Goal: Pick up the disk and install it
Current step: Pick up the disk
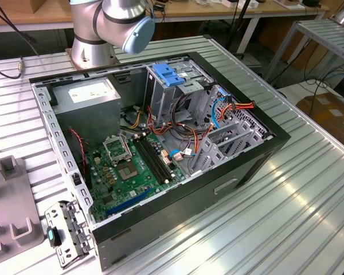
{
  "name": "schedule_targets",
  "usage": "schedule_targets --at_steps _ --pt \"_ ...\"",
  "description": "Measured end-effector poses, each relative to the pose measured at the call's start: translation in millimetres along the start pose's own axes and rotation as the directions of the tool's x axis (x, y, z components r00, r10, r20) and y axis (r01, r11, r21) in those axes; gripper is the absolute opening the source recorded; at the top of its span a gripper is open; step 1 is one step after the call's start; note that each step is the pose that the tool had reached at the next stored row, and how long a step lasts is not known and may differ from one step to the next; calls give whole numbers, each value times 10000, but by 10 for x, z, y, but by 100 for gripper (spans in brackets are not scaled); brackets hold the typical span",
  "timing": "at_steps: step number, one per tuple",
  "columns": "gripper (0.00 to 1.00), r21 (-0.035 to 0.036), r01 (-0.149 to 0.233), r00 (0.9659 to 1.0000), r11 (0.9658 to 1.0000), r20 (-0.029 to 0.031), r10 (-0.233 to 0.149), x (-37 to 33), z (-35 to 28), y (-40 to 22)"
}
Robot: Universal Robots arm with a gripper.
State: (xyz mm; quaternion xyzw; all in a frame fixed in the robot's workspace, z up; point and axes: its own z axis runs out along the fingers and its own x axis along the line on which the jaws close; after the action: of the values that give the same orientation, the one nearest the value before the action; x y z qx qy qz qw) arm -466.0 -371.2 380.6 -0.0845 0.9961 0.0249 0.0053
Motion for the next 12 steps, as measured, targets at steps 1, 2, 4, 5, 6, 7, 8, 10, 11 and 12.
schedule_targets --at_steps 1,2,4,5,6,7,8,10,11,12 --pt "11 -2 128 9999 9999 -6 -128 0 0 0" --pt "11 -3 209 9998 9998 -10 -209 0 0 0" --pt "11 -8 497 9988 9988 -25 -497 0 0 0" --pt "11 -10 618 9981 9981 -30 -618 0 0 0" --pt "11 -12 724 9974 9974 -34 -724 0 0 0" --pt "11 -14 845 9964 9964 -41 -845 0 0 0" --pt "11 -16 930 9957 9957 -45 -930 0 0 0" --pt "11 -20 1137 9935 9935 -54 -1137 0 0 0" --pt "11 -22 1246 9922 9922 -60 -1247 0 0 0" --pt "11 -24 1327 9911 9912 -64 -1327 0 0 0"
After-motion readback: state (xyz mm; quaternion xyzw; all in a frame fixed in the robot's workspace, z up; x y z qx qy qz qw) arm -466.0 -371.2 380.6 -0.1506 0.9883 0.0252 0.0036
